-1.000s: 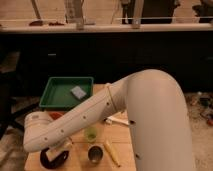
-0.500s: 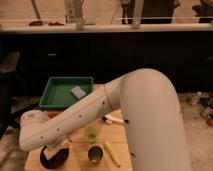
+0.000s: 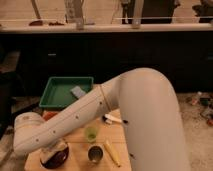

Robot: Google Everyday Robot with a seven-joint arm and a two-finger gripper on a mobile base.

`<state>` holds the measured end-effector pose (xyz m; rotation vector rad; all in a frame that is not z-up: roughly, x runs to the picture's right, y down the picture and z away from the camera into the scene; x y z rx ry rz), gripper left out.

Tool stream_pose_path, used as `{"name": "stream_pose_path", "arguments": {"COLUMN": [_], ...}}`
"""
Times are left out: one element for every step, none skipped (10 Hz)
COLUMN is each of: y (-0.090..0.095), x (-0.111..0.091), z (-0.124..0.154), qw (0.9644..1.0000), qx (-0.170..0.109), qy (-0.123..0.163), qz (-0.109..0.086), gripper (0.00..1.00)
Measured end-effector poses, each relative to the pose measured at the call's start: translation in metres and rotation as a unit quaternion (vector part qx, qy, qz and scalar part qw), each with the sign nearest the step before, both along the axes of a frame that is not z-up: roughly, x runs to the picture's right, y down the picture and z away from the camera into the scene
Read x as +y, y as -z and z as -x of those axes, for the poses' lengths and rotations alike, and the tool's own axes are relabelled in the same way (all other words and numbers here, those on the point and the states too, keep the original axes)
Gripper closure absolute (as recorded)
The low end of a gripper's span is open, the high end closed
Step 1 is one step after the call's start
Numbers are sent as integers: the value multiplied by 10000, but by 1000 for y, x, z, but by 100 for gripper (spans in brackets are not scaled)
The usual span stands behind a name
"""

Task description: Wipe purple bowl with eraser

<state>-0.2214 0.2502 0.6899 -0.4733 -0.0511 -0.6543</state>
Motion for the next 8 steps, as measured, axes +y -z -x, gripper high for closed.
{"name": "stream_pose_path", "arguments": {"y": [3, 4, 4, 3, 0, -3, -7, -11], "x": [4, 8, 10, 11, 13, 13, 11, 9], "z": [-2, -10, -16, -24, -31, -36, -40, -42], "qw": [10000, 10000, 9999, 9998, 9996, 9994, 9991, 9989], "qx": [-6, 26, 66, 125, 191, 254, 325, 372], "qy": [0, -16, -36, -69, -95, -115, -149, -165], "qz": [29, 83, 114, 149, 185, 205, 216, 217], "gripper": [100, 100, 100, 100, 100, 100, 100, 100]}}
